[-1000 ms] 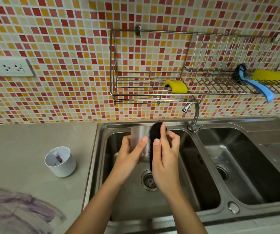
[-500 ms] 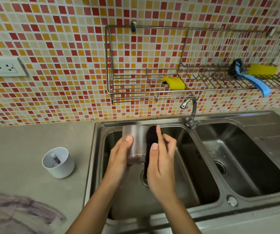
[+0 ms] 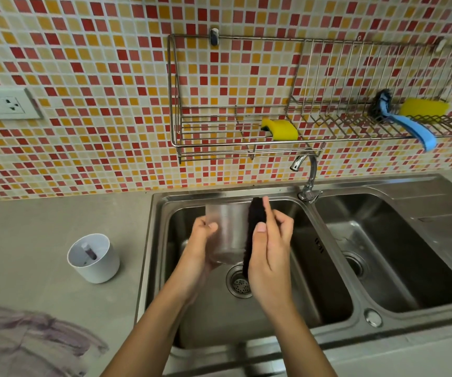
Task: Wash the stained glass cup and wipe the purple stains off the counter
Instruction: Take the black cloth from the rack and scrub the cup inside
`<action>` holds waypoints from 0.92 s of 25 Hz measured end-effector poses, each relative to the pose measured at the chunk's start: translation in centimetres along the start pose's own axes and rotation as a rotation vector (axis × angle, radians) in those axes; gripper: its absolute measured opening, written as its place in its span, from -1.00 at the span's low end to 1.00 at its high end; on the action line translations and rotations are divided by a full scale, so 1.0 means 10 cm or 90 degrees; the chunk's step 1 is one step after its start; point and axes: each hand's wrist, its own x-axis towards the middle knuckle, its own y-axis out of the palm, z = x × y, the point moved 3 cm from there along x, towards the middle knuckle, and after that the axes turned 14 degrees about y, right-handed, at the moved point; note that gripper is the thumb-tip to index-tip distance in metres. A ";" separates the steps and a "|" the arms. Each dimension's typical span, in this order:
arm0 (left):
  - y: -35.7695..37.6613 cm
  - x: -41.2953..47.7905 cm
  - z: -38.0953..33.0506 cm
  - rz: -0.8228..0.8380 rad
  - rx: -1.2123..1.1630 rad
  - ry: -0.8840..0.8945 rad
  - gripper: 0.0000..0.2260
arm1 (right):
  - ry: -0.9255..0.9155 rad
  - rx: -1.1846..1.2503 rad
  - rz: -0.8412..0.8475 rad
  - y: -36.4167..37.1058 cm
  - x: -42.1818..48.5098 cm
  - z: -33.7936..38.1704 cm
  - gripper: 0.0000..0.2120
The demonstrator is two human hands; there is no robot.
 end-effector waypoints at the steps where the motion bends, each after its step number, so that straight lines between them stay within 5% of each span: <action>1: 0.02 -0.03 0.01 0.002 0.008 0.007 -0.50 | -0.010 -0.009 0.004 0.01 0.00 0.00 -0.60; 12: 0.00 0.07 -0.09 -0.042 0.000 0.075 -0.82 | -0.026 0.054 0.019 -0.01 -0.06 0.03 -0.63; 18: 0.04 -0.01 -0.02 0.019 -0.023 0.060 -0.70 | 0.012 0.073 -0.003 -0.14 0.16 -0.02 -0.55; 23: -0.01 0.07 -0.07 -0.030 -0.043 0.063 -0.72 | 0.015 0.090 0.002 -0.04 0.06 -0.03 -0.56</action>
